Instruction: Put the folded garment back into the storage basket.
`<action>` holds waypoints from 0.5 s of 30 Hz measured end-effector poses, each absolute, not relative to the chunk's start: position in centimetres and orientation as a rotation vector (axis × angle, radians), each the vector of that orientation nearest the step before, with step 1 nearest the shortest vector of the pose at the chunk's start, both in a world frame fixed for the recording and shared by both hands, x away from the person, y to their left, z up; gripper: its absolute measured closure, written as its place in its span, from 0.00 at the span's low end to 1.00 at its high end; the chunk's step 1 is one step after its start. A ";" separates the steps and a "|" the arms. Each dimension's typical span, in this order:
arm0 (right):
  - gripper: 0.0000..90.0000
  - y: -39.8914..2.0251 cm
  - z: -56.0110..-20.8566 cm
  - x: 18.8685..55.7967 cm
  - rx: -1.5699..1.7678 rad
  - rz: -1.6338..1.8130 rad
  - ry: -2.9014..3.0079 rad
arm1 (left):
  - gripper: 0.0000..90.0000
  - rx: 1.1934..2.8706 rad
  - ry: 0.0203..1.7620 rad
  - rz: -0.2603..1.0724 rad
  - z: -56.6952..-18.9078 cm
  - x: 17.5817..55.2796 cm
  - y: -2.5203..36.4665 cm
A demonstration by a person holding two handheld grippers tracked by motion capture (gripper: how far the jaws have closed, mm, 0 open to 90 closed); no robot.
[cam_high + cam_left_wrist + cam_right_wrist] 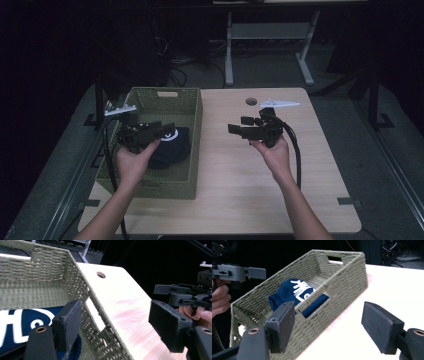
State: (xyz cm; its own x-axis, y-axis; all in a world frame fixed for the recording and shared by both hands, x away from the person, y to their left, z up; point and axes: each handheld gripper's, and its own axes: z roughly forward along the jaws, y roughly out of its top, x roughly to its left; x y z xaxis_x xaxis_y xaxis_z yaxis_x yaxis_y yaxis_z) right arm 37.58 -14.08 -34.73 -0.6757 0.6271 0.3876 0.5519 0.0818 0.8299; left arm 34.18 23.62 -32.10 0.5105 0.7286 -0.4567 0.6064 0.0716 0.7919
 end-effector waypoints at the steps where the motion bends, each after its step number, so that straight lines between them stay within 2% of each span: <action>1: 0.29 -14.4 -34.8 37.5 1.240 1.673 2.256 | 0.29 1.614 1.166 0.139 -32.1 34.2 23.3; 15: 0.27 -17.5 -34.9 36.9 1.277 1.627 2.192 | 0.27 1.615 1.118 0.092 -31.9 34.2 20.7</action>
State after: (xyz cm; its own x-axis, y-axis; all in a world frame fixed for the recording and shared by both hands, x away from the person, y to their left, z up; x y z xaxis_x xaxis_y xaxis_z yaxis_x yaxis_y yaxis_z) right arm 36.95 -17.51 -34.94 -0.6343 0.6827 0.3626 0.5446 0.0618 0.8364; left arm 34.22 20.68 -31.93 0.5489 0.6903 -0.4714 0.6036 0.0628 0.7948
